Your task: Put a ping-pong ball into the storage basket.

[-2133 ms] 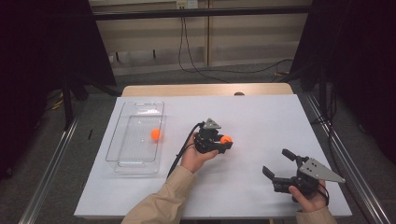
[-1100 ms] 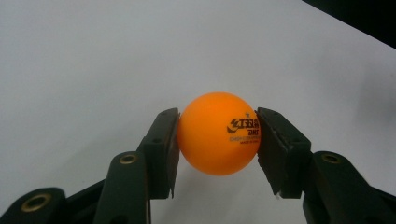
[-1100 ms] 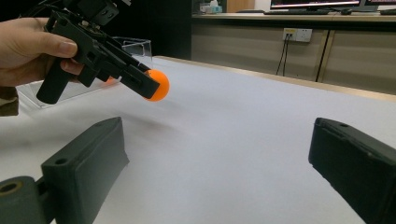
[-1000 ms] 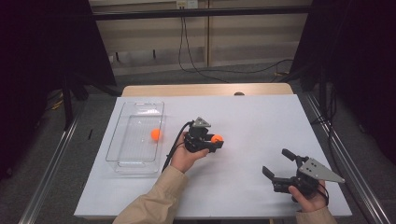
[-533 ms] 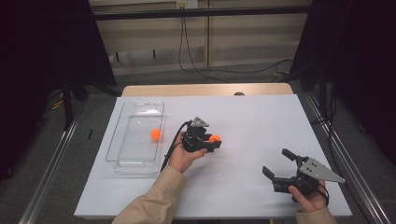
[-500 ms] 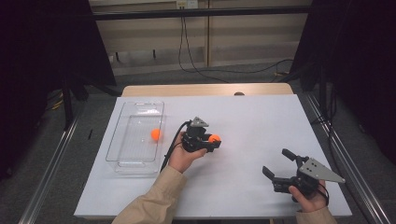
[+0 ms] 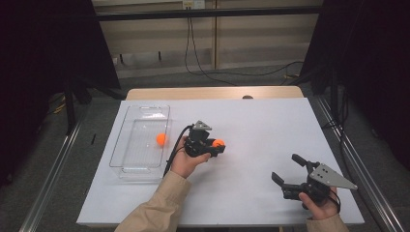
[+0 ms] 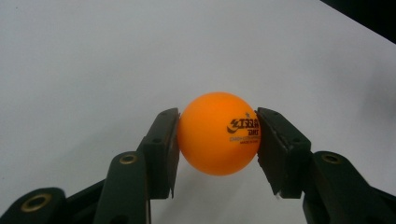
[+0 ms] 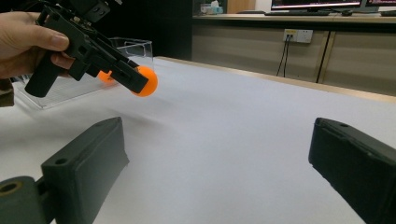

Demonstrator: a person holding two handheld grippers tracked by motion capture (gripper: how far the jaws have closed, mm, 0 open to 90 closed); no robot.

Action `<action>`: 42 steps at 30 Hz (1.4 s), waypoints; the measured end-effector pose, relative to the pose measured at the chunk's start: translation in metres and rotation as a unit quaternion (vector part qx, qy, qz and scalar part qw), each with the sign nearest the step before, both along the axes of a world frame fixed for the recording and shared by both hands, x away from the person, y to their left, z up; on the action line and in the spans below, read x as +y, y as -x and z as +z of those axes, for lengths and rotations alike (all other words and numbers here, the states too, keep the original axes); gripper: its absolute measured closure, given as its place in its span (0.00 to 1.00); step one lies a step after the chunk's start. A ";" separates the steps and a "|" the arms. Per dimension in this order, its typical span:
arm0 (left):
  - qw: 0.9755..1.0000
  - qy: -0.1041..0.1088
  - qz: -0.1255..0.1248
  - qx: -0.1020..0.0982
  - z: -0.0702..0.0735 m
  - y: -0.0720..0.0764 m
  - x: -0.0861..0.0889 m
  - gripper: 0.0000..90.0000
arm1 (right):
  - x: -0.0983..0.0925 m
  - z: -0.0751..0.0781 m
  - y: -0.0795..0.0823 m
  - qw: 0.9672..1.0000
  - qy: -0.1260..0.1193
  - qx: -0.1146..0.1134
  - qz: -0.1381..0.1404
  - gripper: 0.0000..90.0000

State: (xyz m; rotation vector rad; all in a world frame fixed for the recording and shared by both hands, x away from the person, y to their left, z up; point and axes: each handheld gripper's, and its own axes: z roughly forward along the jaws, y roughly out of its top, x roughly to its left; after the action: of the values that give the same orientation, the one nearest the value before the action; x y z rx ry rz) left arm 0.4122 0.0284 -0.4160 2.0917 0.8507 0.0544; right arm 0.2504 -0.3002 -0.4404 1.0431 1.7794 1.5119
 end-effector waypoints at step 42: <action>1.000 0.003 0.021 0.015 0.014 -0.006 0.024 0.57 | 0.000 0.001 0.000 1.000 0.000 -0.002 0.000 0.04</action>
State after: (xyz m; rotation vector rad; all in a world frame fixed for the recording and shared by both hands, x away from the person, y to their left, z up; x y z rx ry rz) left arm 0.4183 0.0526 -0.4018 2.0737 0.9129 0.0426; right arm 0.2502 -0.2999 -0.4397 1.0399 1.7754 1.5130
